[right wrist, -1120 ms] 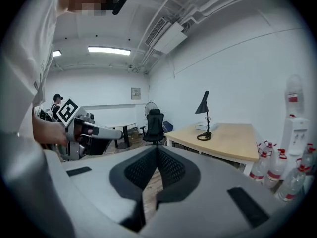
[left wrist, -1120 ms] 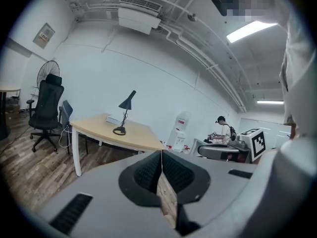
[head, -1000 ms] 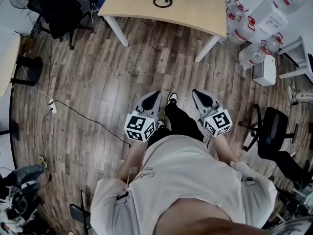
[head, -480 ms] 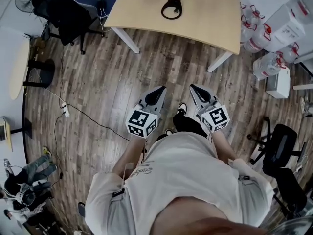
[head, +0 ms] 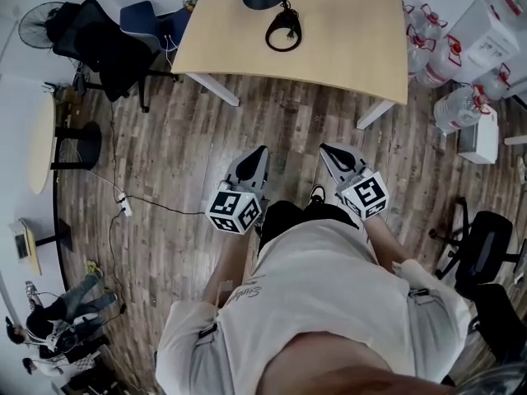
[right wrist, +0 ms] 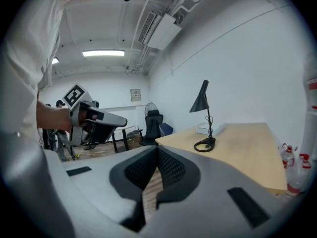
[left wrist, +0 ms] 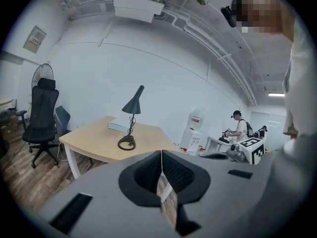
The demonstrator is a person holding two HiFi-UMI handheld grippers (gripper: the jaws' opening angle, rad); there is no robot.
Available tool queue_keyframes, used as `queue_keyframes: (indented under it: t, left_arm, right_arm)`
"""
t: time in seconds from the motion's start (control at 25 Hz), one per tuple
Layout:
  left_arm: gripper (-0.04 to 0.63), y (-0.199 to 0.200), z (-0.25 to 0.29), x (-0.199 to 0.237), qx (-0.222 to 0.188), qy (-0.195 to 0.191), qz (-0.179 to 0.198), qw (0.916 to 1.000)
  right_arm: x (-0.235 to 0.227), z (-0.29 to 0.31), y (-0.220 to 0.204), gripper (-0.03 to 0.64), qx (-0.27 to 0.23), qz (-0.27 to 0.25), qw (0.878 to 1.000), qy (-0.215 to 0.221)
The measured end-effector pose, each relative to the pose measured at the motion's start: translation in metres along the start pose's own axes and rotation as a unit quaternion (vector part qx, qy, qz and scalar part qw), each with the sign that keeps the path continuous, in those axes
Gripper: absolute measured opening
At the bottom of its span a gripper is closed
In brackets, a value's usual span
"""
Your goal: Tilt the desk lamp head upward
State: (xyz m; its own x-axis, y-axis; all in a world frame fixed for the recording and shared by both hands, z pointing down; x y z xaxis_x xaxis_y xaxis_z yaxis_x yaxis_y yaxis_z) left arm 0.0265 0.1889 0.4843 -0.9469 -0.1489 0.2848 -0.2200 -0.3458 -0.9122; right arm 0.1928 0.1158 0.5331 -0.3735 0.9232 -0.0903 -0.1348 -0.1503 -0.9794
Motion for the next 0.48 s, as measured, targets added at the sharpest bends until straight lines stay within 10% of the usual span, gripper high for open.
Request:
queue_keyframes:
  t: [0.48]
  left_arm:
    - [0.017,0.026,0.024,0.072,-0.008,-0.008,-0.002,0.9999]
  right_arm:
    - [-0.02,0.068,-0.006,-0.005,0.039,0.015,0.999,-0.005]
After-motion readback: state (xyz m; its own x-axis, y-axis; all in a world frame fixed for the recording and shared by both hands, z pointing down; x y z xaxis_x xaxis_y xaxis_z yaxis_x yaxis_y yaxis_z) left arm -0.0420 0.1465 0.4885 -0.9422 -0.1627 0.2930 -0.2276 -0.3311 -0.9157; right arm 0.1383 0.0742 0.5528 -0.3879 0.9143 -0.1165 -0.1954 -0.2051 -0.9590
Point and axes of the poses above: the fingertips, and each gripper's own axes: z forward along the fingers, x to its left, y out of its top, the point moved 4 cm from there along -z, backward along the fingers, and after that the axes turned 3 degrees about -y, right-handed, at the moved point
